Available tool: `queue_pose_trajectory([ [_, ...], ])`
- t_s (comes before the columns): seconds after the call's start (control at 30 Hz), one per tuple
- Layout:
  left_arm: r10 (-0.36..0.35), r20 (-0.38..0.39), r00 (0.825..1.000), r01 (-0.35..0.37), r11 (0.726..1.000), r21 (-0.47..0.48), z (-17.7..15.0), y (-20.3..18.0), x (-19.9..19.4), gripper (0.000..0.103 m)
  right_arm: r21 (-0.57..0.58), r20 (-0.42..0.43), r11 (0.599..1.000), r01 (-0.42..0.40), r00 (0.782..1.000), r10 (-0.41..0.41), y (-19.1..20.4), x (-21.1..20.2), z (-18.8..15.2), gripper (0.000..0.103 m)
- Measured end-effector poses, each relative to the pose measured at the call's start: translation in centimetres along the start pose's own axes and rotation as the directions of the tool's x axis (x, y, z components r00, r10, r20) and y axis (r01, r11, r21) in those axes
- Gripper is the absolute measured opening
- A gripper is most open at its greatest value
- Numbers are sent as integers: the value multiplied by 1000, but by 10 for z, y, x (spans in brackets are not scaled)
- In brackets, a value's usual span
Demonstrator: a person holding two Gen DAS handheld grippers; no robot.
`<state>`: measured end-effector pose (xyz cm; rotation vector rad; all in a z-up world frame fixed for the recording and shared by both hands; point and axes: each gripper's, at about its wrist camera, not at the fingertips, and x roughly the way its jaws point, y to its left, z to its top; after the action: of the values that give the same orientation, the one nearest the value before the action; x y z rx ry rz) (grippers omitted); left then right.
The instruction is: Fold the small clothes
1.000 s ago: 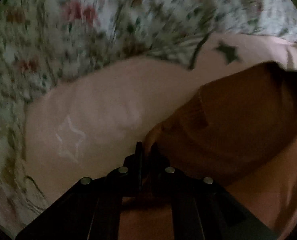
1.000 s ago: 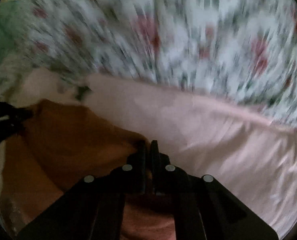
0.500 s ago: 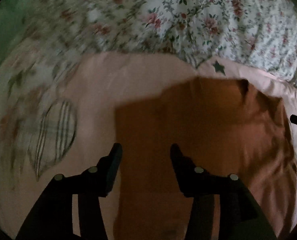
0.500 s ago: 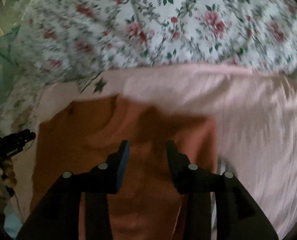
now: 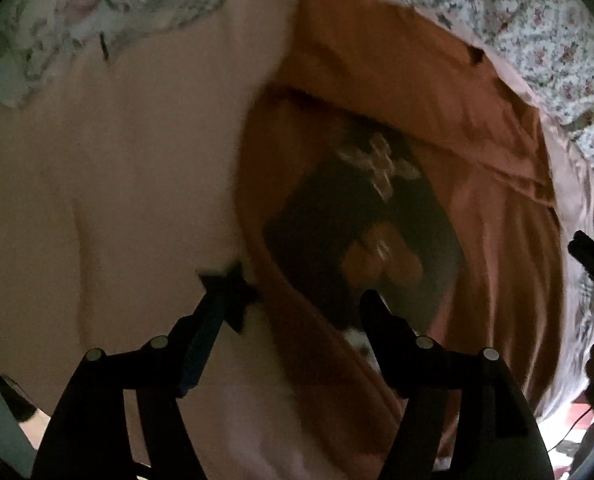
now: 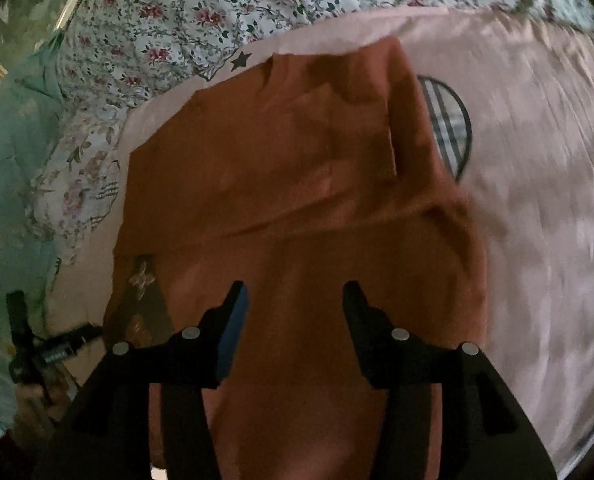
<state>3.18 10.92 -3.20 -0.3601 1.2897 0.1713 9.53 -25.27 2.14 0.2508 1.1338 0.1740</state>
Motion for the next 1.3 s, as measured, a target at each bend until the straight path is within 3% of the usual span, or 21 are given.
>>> queue_pose_trajectory([
  [0.1,29,-57,998,-27,999,41,-12,-16,13,70,9,-18,1000,-18,1000,19,9,0,-15,51],
  [0.2,102,-69,992,-93,988,127,-29,-22,19,27,-4,-21,999,-45,999,45,20,-5,-26,51],
  [0.33,106,-30,994,-100,982,163,-58,1,3,20,-34,13,999,-26,1000,26,21,-28,-42,53],
  [0.37,97,-25,995,-92,984,152,-64,10,-1,20,-30,21,999,-15,1000,16,18,-34,-46,55],
  [0.47,-32,-39,999,35,996,77,-80,41,-12,24,20,40,1000,22,999,-23,-2,-52,-64,56],
  [0.57,-134,-20,991,135,991,18,-90,59,-21,47,76,40,996,55,997,-58,-20,-61,-79,56],
  [0.63,-175,-13,985,175,985,4,-94,59,-24,69,113,31,991,70,997,-74,-30,-65,-88,56],
  [0.67,-184,-16,983,184,983,5,-89,60,-21,71,122,29,990,76,996,-80,-33,-67,-92,56],
  [0.87,-249,-86,965,252,967,31,-95,50,3,70,146,37,987,72,996,-78,-52,-80,-117,56],
  [0.93,-246,-81,966,251,967,54,-98,43,8,70,162,39,985,53,997,-60,-60,-83,-126,56],
  [0.97,-237,-70,969,242,967,80,-101,39,7,67,173,36,984,47,998,-54,-65,-84,-132,56],
  [1.03,-235,-62,970,240,965,104,-104,36,8,50,190,20,981,34,999,-39,-74,-86,-144,56],
  [1.2,-350,-95,932,354,935,32,-106,55,9,52,239,-30,971,9,1000,-2,-88,-83,-176,56],
  [1.3,-355,-125,926,365,929,63,-107,48,12,54,228,-37,974,-2,999,11,-85,-71,-187,56],
])
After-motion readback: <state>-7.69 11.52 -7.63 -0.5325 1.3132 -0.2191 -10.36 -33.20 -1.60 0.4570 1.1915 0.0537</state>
